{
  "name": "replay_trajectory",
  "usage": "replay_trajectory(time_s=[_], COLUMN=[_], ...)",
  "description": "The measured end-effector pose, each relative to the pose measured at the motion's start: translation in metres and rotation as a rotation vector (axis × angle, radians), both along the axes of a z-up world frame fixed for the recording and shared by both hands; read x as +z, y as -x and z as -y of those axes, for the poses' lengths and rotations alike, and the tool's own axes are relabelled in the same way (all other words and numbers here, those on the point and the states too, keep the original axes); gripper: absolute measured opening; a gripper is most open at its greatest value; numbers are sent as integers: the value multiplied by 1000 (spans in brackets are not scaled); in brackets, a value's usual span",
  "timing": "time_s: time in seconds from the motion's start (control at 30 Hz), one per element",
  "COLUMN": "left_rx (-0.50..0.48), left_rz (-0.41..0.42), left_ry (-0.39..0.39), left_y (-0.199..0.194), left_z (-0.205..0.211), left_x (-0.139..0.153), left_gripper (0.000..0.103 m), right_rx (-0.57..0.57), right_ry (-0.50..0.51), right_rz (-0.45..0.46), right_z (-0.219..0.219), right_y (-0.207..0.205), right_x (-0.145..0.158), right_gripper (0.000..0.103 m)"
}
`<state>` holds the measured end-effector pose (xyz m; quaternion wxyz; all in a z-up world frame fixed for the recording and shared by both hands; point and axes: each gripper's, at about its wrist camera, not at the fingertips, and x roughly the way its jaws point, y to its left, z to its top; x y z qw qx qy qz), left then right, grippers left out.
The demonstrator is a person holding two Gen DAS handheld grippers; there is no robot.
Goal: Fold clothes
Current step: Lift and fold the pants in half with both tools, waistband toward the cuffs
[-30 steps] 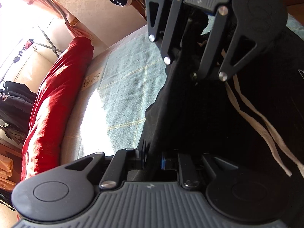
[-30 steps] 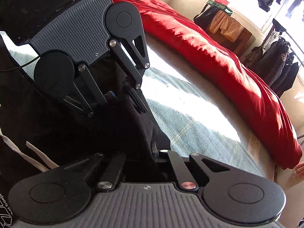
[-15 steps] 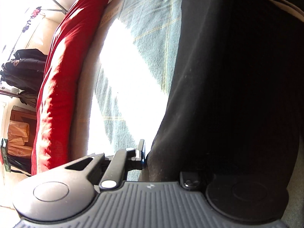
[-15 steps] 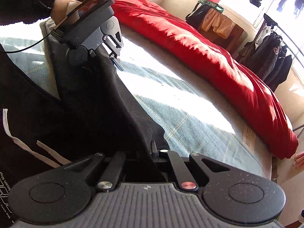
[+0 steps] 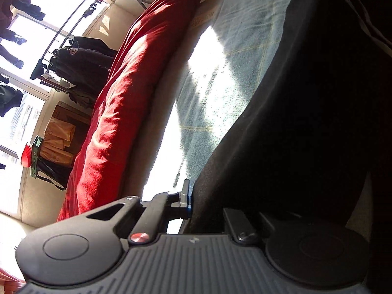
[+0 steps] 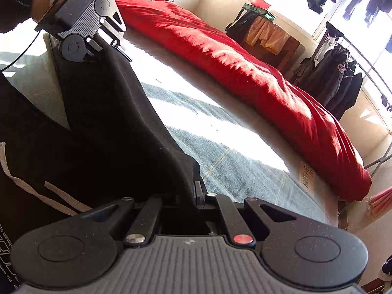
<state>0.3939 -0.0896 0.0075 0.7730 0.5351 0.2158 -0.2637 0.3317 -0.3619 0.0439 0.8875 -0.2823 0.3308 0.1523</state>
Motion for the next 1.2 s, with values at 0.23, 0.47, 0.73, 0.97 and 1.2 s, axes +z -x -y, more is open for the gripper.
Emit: replay_trajectory(time_s=[0.23, 0.47, 0.73, 0.97, 1.2], left_rx=[-5, -38, -126, -212, -334], left_rz=[60, 103, 50, -18, -145], left_ry=[36, 92, 105, 69, 5], left_y=[50, 97, 150, 181, 213], left_z=[5, 4, 1, -1, 4], left_x=[33, 59, 58, 44, 22], left_gripper=[2, 2, 2, 2, 2], right_rx=[-48, -96, -74, -56, -32], right_ry=[27, 2, 17, 26, 97], right_rz=[58, 86, 38, -37, -133], right_z=[4, 13, 14, 13, 11], right_y=[22, 49, 89, 115, 124], right_x=[8, 19, 18, 11, -17], right_gripper=[5, 5, 6, 7, 7])
